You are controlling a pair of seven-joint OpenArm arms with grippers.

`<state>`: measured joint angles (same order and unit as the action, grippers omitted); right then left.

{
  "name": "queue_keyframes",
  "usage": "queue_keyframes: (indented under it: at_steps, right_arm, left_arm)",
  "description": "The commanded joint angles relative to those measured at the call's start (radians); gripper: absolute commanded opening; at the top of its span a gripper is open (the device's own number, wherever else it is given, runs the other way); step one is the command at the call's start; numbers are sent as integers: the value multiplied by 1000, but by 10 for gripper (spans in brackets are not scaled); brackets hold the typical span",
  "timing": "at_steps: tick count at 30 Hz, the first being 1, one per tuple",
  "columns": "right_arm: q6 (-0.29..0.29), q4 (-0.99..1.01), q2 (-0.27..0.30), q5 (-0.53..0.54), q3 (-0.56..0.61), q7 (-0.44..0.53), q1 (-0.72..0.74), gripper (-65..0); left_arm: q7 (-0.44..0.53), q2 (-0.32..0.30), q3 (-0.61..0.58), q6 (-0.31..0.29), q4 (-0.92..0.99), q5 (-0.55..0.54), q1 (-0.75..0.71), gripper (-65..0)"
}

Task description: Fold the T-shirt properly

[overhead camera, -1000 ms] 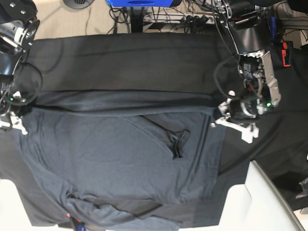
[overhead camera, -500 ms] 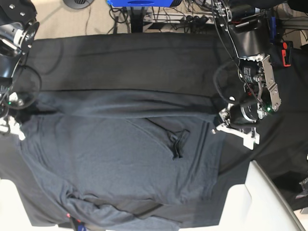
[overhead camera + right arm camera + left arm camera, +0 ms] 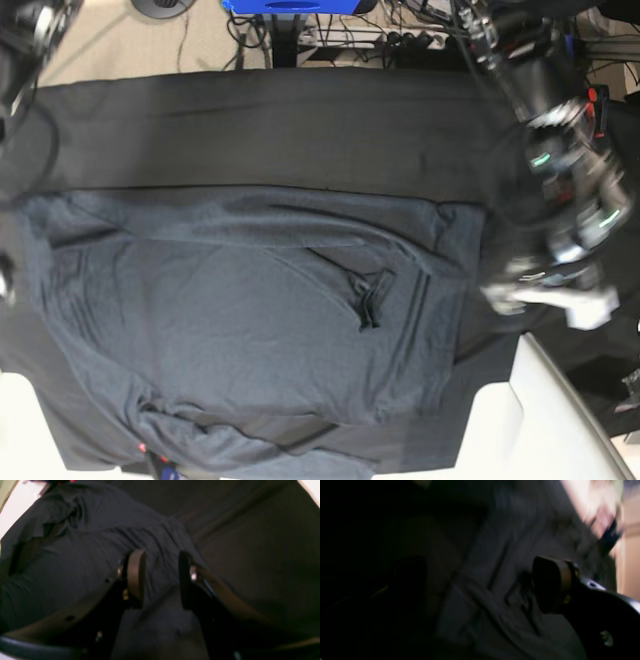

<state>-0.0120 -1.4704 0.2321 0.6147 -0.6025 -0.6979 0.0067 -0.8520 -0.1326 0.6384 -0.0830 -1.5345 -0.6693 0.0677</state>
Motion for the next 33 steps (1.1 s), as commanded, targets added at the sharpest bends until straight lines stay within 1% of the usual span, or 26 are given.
queue_keyframes:
  at_steps: [1, 2, 4, 5, 7, 8, 10, 11, 12, 14, 16, 17, 18, 20, 23, 26, 29, 33]
  right_arm:
    - [4, -33, -13, 38, -63, 20, -23, -440]
    - [5, -39, -43, 78, -119, 20, -50, -440]
    - [5, -36, -87, 149, -239, 20, -96, -440]
    - [5, -31, -104, 170, -274, 20, -112, -440]
    - [5, -9, -129, 184, -291, 13, -135, -437]
    - [7, 1, -130, 184, -287, 13, -146, -435]
    - [11, 26, -136, 185, -287, -1, -153, -432]
    - [40, 47, -136, 185, -287, -22, -150, -419]
    - [93, 78, -136, 187, -288, -45, -144, -389]
    - [221, 158, -136, 198, -294, -79, -107, -296]
    - [312, 241, -130, 201, -294, -101, -84, -195]
    - [338, 282, -129, 199, -293, -104, -67, -155]
    - [353, 322, -129, 199, -294, -99, -57, -129]
    - [370, 389, -125, 198, -294, -82, -37, -129]
    - [401, 474, -99, 198, -288, -38, -11, -134]
    - [419, 546, -90, 196, -291, 5, 25, -156]
    - [419, 615, -58, 196, -288, 31, 51, -176]
    - [419, 699, -21, 196, -288, 80, 78, -176]
  left_arm:
    - [-5, -17, 18, -11, -45, -51, -44, 0]
    - [-5, -31, 24, -11, -77, -86, -91, 0]
    - [-5, -86, 18, -11, -142, -135, -197, 0]
    - [-2, -103, 11, -11, -159, -148, -245, 0]
    - [1, -111, 19, -13, -179, -163, -329, 0]
    - [3, -108, 31, -19, -180, -171, -360, 0]
    - [3, -101, 37, -60, -176, -168, -409, 0]
    - [3, -97, 36, -103, -171, -165, -429, 0]
    - [3, -91, 39, -157, -169, -163, -447, 0]
    - [3, -75, 44, -254, -169, -154, -478, 0]
    - [3, -71, 37, -309, -168, -111, -490, 0]
    - [3, -58, 36, -324, -162, -82, -490, 0]
    - [3, -37, 44, -327, -159, -51, -489, 0]
    - [3, -6, 44, -329, -163, 18, -487, 0]
    - [4, 21, 36, -331, -157, 81, -484, 0]
    - [4, 32, 34, -331, -157, 89, -483, 0]
    - [4, 32, 34, -331, -157, 89, -483, 0]
    - [4, 29, 34, -331, -157, 90, -481, 0]
